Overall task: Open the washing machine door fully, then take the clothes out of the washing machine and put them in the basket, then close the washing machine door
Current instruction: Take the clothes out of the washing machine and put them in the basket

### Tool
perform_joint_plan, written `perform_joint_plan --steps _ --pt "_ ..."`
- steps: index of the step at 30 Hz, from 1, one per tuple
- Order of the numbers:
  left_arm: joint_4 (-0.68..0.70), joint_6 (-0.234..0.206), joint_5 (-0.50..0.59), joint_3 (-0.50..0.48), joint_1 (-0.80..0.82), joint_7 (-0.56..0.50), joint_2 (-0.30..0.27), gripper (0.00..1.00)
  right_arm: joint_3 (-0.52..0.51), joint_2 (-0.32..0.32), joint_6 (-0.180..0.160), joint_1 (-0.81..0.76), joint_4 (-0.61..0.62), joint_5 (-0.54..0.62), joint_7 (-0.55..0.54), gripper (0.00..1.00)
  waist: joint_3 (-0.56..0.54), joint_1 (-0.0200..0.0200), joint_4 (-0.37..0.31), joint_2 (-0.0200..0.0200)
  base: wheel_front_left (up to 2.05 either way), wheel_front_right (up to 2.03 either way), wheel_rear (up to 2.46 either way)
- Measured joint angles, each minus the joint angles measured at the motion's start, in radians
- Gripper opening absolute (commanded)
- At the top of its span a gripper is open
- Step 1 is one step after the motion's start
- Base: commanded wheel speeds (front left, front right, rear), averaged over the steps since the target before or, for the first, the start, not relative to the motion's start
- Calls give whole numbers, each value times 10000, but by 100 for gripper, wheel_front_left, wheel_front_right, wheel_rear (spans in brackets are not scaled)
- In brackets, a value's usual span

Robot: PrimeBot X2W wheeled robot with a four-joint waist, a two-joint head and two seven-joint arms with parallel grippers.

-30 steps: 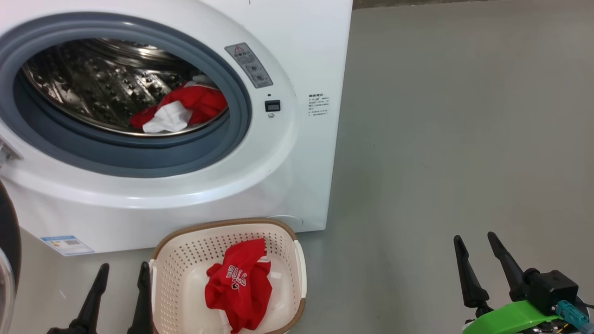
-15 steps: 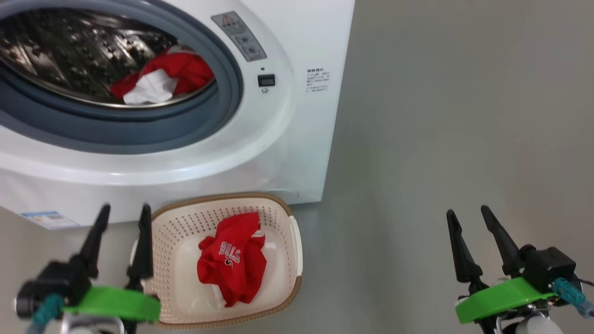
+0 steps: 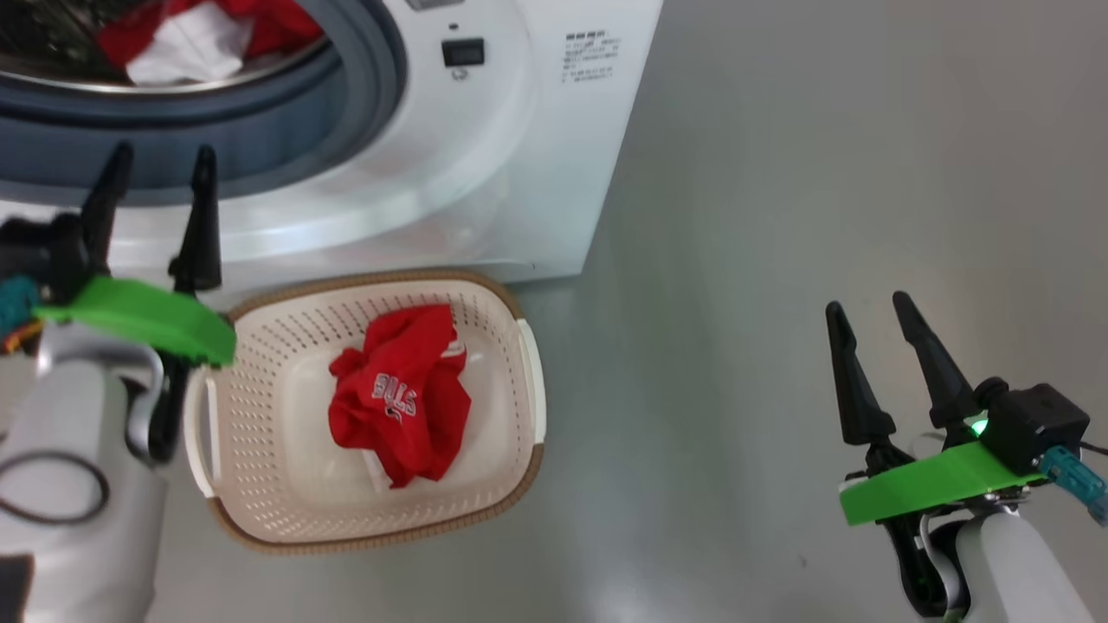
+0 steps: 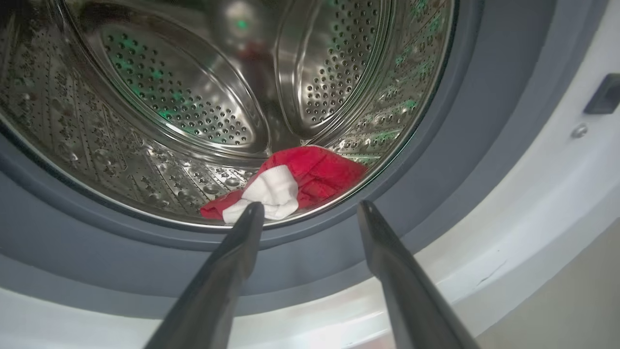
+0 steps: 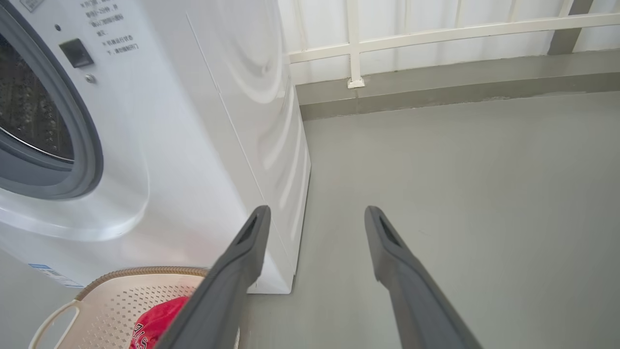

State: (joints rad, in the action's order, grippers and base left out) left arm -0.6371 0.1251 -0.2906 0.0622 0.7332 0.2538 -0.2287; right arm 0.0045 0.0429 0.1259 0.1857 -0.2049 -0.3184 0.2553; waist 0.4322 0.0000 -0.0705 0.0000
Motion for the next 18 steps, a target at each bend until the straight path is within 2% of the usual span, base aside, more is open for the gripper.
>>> perform_joint_plan --steps 10,18 --pt "-2886 0 -378 1080 3133 -15 -585 100 119 4 0 530 136 -351 0 100 1285 0 -296 0 0 0 0" --pt "-4399 0 -472 1732 4733 -31 -828 100 372 6 0 775 188 -512 0 100 1889 0 -637 0 0 0 0"
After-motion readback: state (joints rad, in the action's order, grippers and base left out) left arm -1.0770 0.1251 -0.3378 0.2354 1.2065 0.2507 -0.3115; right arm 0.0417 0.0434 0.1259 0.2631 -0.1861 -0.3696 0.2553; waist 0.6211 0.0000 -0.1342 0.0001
